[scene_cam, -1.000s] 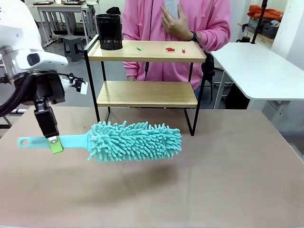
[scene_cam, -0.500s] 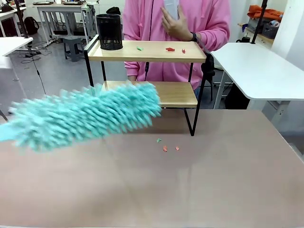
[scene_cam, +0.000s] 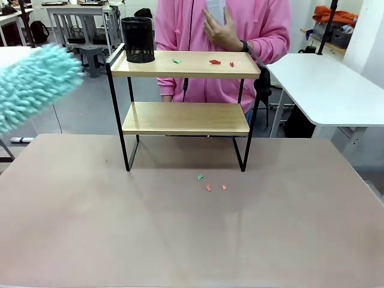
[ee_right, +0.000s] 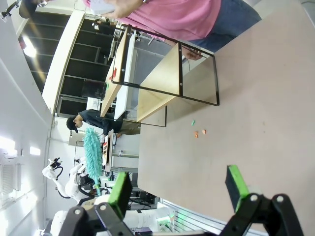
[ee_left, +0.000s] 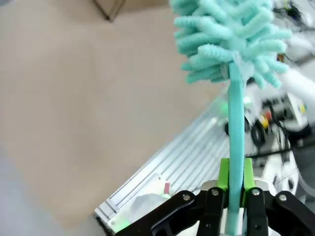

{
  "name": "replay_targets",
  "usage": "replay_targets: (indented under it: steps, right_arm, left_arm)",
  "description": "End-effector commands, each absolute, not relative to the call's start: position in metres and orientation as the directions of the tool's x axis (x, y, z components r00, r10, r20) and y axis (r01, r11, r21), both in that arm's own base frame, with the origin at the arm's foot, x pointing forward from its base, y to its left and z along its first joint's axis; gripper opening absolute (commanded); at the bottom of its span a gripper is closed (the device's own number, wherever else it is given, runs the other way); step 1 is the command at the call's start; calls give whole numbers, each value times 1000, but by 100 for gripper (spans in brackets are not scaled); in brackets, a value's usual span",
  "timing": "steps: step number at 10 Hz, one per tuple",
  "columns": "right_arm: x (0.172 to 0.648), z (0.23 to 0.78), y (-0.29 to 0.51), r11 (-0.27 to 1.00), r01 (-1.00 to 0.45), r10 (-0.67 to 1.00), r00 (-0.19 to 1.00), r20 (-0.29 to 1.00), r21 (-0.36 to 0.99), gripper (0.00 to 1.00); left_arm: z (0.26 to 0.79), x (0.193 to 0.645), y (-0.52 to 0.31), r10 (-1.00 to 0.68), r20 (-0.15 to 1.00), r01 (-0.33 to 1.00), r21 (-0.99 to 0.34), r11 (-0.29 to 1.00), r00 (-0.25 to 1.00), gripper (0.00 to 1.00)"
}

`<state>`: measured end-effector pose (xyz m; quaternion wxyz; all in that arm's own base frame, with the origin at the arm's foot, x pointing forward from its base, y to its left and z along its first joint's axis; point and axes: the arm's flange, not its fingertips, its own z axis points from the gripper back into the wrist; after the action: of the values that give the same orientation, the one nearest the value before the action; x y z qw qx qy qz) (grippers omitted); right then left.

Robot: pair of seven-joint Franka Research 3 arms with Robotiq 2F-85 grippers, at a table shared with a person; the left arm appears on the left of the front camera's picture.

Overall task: Clean the shelf.
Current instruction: Clean the specific tier of the Shelf with the Duster once objects are removed, then clean the remaining tier of the Shelf with the Duster once objects are removed.

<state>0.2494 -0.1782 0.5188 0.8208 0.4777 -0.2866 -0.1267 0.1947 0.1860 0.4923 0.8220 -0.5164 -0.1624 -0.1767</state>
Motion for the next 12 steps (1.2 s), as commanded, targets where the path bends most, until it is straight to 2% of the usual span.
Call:
replay_targets:
  steps: [1, 3, 4, 5, 12]
  right_arm:
    - [251, 520, -178, 507, -98, -478, 795, 374, 856, 100]
    - [251, 520, -178, 507, -98, -478, 795, 374, 856, 100]
    - [251, 520, -178, 507, -98, -478, 795, 374, 856, 100]
    - [251, 520, -178, 507, -98, -478, 795, 374, 856, 100]
    - [251, 520, -178, 507, -98, -478, 795, 374, 856, 100]
  left_arm:
    - [481, 219, 193, 42, 413, 368, -849, 379, 910, 0]
    - [473, 250, 191, 116, 325, 264, -893, 364, 939, 0]
    - [469, 278, 178, 152, 194, 131, -929, 347, 969, 0]
    - [463, 229, 206, 79, 352, 297, -873, 388, 933, 0]
    - [463, 229, 206, 79, 352, 297, -873, 388, 933, 0]
